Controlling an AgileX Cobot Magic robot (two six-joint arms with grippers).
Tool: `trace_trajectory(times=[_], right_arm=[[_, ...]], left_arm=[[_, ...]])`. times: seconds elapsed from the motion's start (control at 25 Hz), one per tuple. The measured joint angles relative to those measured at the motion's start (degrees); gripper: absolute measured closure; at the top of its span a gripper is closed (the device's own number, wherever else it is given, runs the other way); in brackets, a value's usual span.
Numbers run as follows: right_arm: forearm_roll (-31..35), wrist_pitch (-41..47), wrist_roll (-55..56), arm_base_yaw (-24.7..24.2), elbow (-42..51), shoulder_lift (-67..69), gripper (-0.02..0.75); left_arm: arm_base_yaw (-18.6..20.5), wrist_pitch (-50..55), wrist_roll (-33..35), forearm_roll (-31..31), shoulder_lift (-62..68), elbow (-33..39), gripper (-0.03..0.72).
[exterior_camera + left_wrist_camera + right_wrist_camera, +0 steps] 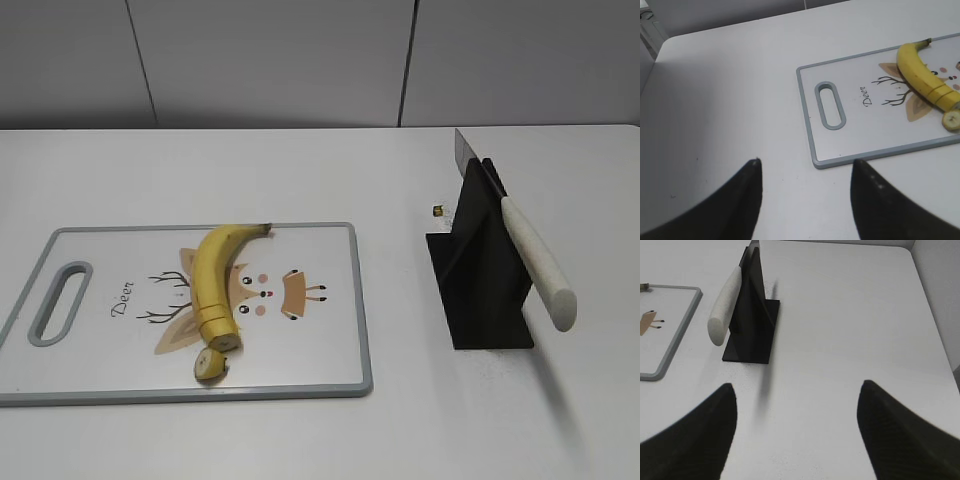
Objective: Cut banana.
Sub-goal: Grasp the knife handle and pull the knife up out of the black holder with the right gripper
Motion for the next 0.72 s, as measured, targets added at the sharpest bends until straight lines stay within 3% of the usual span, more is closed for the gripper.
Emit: trace_trajectory(times=[0.72], right_arm=[[0.0, 0.0, 0.0, 0.0, 0.0, 0.0, 0.175]], left_arm=[[0.0, 0.0, 0.0, 0.0, 0.0, 0.0, 0.137]])
